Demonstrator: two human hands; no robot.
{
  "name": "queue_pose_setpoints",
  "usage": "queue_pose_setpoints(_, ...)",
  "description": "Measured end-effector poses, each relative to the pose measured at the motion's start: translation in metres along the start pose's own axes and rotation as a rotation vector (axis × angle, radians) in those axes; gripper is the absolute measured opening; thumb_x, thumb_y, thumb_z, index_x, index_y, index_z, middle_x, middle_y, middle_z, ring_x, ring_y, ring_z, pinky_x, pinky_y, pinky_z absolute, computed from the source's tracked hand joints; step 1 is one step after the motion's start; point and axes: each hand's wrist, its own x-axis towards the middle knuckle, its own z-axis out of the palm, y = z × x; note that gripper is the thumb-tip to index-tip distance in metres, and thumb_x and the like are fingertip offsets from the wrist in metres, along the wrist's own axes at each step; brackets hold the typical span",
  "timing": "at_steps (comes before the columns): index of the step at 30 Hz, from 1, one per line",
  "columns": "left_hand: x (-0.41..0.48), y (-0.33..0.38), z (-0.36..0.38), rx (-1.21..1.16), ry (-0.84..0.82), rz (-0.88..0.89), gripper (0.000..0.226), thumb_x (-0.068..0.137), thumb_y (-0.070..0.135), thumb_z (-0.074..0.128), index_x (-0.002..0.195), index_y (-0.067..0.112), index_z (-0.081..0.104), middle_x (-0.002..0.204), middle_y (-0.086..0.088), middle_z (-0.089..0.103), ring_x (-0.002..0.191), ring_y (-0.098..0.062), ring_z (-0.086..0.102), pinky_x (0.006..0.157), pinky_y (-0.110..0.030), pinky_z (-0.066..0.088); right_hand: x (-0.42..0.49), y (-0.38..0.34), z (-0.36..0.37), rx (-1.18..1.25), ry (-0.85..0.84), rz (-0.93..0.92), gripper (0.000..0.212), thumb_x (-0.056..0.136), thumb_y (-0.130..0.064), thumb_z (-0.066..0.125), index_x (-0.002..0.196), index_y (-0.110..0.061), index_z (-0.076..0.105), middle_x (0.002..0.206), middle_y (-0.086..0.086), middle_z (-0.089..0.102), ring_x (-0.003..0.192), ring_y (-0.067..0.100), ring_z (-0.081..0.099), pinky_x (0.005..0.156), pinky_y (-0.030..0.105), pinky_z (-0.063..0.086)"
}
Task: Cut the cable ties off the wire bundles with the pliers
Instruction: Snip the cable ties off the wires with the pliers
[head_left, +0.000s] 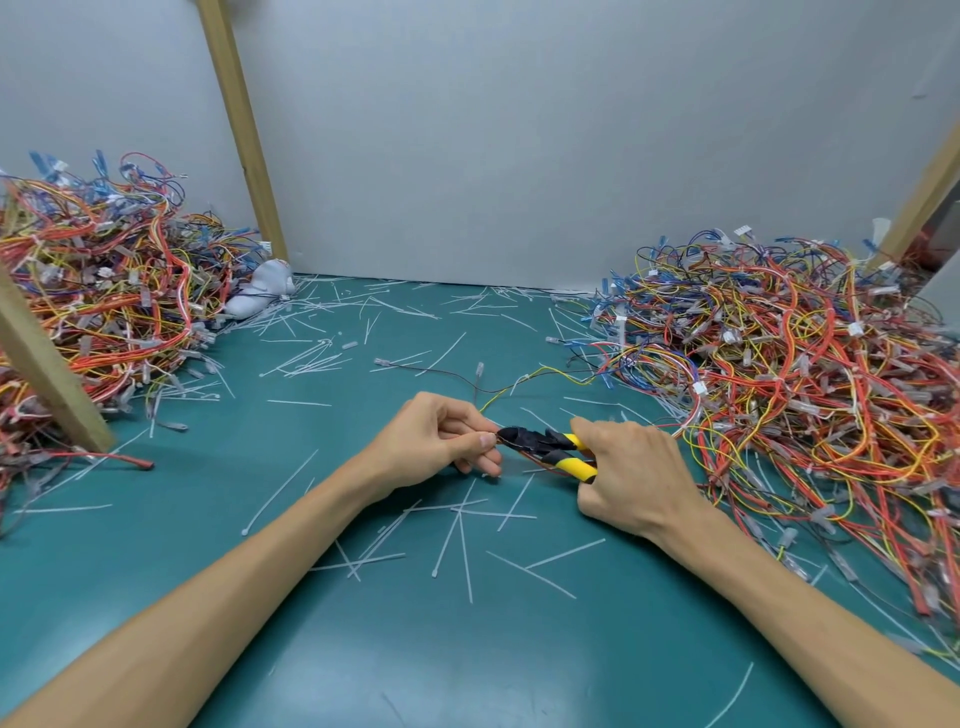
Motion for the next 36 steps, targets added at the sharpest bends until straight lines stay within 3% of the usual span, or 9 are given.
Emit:
queue_pose_setpoints(11, 0.002, -0.003, -0.011, 0.216, 0.058, 0.090, 0.013, 0.093, 0.000, 0.059, 0.088, 0.007, 0.068, 0.076, -0.008, 0.074, 0.071, -0.020, 0.073, 0.060, -0.016, 0.050, 0.000, -0.002, 0.003, 0.064, 0.065, -0.006, 0.023, 0.060, -0.033, 0.046, 0.075, -0.020, 0.034, 0.064, -0.001, 0.048, 0.063, 0.031, 0.047, 0.052, 0.033, 0.036)
queue_pose_setpoints(15, 0.003, -0.005, -0.023, 0.306, 0.103, 0.138, 0.014, 0.092, -0.002, 0.059, 0.086, 0.007, 0.068, 0.075, -0.004, 0.074, 0.070, -0.020, 0.073, 0.071, -0.025, 0.057, 0.000, -0.001, 0.005, 0.095, 0.092, 0.006, 0.022, 0.065, -0.036, 0.047, 0.073, -0.021, 0.033, 0.062, -0.004, 0.043, 0.062, 0.029, 0.046, 0.052, 0.033, 0.037)
queue_pose_setpoints(19, 0.002, -0.007, -0.027, 0.529, 0.144, 0.203, 0.016, 0.091, 0.002, 0.061, 0.089, 0.015, 0.069, 0.072, 0.010, 0.071, 0.070, -0.008, 0.067, 0.069, -0.015, 0.049, 0.000, -0.001, 0.004, 0.107, 0.095, -0.036, 0.023, 0.063, -0.032, 0.050, 0.074, -0.023, 0.032, 0.063, -0.006, 0.039, 0.060, 0.026, 0.038, 0.050, 0.032, 0.028)
queue_pose_setpoints(24, 0.004, -0.010, -0.029, 0.818, 0.240, 0.314, 0.016, 0.088, 0.007, 0.064, 0.089, 0.022, 0.069, 0.083, 0.014, 0.068, 0.085, -0.014, 0.058, 0.083, -0.038, 0.045, -0.003, -0.004, -0.005, 0.163, 0.120, -0.191, 0.029, 0.058, -0.023, 0.064, 0.079, -0.022, 0.044, 0.069, -0.006, 0.047, 0.063, 0.025, 0.048, 0.051, 0.031, 0.033)
queue_pose_setpoints(29, 0.007, -0.014, -0.048, 0.895, 0.470, 0.224, 0.025, 0.084, 0.002, 0.068, 0.085, 0.026, 0.072, 0.086, 0.014, 0.066, 0.093, -0.012, 0.045, 0.082, -0.033, 0.026, -0.005, -0.015, -0.010, 0.133, 0.195, -0.349, 0.040, 0.048, -0.021, 0.065, 0.088, -0.017, 0.062, 0.076, -0.004, 0.054, 0.068, 0.021, 0.047, 0.055, 0.029, 0.037)
queue_pose_setpoints(33, 0.006, -0.013, -0.069, 0.911, 0.554, 0.115, 0.029, 0.082, -0.005, 0.065, 0.080, 0.023, 0.073, 0.087, 0.006, 0.069, 0.100, -0.026, 0.052, 0.087, -0.042, 0.038, -0.006, -0.020, -0.013, 0.186, 0.289, -0.422, 0.035, 0.058, -0.023, 0.052, 0.089, -0.015, 0.065, 0.077, -0.002, 0.055, 0.069, 0.022, 0.045, 0.058, 0.032, 0.037)
queue_pose_setpoints(36, 0.004, -0.015, -0.079, 0.904, 0.568, 0.051, 0.046, 0.077, -0.018, 0.051, 0.079, 0.023, 0.074, 0.088, 0.003, 0.071, 0.100, -0.030, 0.054, 0.088, -0.046, 0.042, -0.008, -0.023, -0.014, 0.218, 0.310, -0.447, 0.035, 0.060, -0.021, 0.049, 0.090, -0.014, 0.066, 0.079, 0.000, 0.057, 0.069, 0.024, 0.046, 0.060, 0.034, 0.038)
